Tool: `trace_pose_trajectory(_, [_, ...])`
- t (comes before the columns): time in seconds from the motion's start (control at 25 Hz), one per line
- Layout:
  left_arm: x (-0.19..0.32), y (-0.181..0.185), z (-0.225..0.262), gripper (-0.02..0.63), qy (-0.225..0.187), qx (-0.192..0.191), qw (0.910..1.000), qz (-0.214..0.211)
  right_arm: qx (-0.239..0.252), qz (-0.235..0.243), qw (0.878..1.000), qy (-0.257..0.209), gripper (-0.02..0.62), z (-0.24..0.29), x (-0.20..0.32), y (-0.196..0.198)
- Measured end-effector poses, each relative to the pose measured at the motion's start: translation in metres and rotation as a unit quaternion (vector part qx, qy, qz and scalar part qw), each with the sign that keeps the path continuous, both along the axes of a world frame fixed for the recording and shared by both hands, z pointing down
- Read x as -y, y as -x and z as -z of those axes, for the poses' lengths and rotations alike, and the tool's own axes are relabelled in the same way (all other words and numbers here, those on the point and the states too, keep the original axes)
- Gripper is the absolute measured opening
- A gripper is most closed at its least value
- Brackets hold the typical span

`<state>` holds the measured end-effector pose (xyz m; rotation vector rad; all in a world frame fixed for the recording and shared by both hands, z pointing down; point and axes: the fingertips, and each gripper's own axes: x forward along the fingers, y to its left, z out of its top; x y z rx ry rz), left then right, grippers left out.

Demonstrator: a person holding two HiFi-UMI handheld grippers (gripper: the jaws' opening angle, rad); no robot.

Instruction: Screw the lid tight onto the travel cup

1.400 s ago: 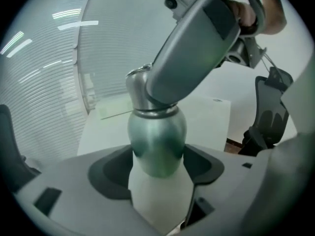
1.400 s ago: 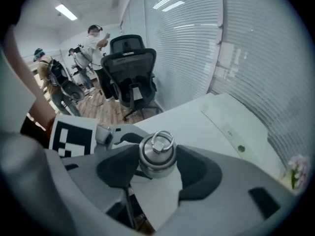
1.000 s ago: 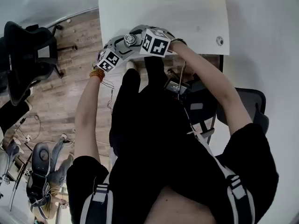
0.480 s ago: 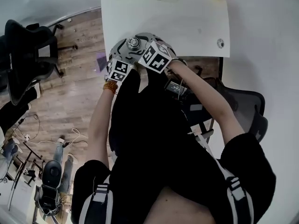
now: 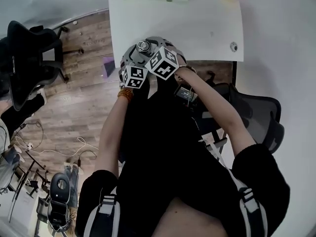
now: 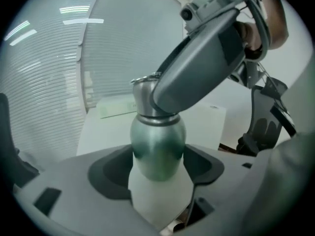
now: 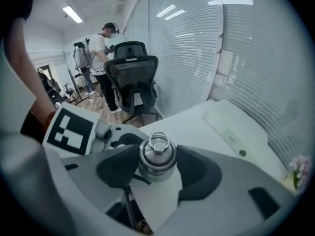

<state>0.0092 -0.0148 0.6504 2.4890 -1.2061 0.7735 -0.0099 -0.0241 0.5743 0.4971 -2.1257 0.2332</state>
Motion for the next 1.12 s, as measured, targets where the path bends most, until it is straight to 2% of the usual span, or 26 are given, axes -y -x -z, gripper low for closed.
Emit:
trace_pose_trajectory(0.12, [-0.002, 0.001, -0.002, 0.325, -0.004, -0.014, 0.9974, -0.071, 0.026, 0.06, 0.998, 0.01, 0.242, -0.001, -0.003, 0.001])
trace_pose_trajectory(0.2, [-0.003, 0.002, -0.002, 0.325, -0.008, -0.026, 0.9913, -0.129, 0.046, 0.102, 0.994, 0.013, 0.241, 0.0, -0.006, 0.002])
trace_pose_trajectory(0.28, [-0.003, 0.003, -0.002, 0.325, -0.008, -0.038, 0.9808, -0.191, 0.059, 0.147, 0.987, 0.008, 0.241, 0.001, -0.008, 0.004])
trace_pose_trajectory(0.4, [-0.003, 0.005, 0.0, 0.327, 0.011, -0.048, 0.9603, -0.275, 0.072, 0.207, 0.976, 0.006, 0.241, 0.002, -0.008, 0.008])
trace_pose_trajectory(0.48, [-0.004, 0.005, 0.001, 0.328, 0.021, -0.046, 0.9494, -0.31, 0.074, 0.239, 0.968, 0.003, 0.242, 0.003, -0.009, 0.009])
trace_pose_trajectory(0.56, [-0.004, 0.004, 0.0, 0.333, 0.031, -0.045, 0.9463, -0.319, 0.065, 0.262, 0.963, -0.014, 0.242, 0.002, -0.01, 0.009])
trace_pose_trajectory(0.64, [-0.005, 0.004, -0.003, 0.344, 0.041, -0.047, 0.9516, -0.301, 0.061, 0.27, 0.96, -0.027, 0.25, -0.001, -0.015, 0.009])
trace_pose_trajectory(0.68, [-0.006, 0.006, -0.005, 0.35, 0.044, -0.049, 0.9569, -0.283, 0.066, 0.261, 0.963, -0.025, 0.29, 0.0, -0.016, 0.008])
trace_pose_trajectory(0.72, [-0.007, 0.01, -0.007, 0.35, 0.045, -0.052, 0.9628, -0.261, 0.079, 0.242, 0.967, -0.019, 0.341, 0.003, -0.017, 0.007])
trace_pose_trajectory(0.84, [-0.014, 0.036, -0.007, 0.359, 0.046, -0.071, 0.9776, -0.193, 0.144, 0.158, 0.977, -0.019, 0.342, 0.033, -0.011, -0.006])
trace_pose_trajectory(0.92, [-0.018, 0.061, 0.013, 0.359, 0.03, -0.089, 0.9856, -0.14, 0.186, 0.103, 0.976, -0.043, 0.339, 0.062, -0.004, -0.017])
trace_pose_trajectory(1.04, [-0.012, 0.086, 0.082, 0.357, -0.033, -0.131, 0.9887, -0.064, 0.243, 0.017, 0.963, -0.111, 0.291, 0.116, 0.012, -0.034])
trace_pose_trajectory(1.12, [-0.003, 0.088, 0.139, 0.355, -0.09, -0.136, 0.9862, -0.029, 0.279, -0.038, 0.946, -0.163, 0.262, 0.156, 0.02, -0.044])
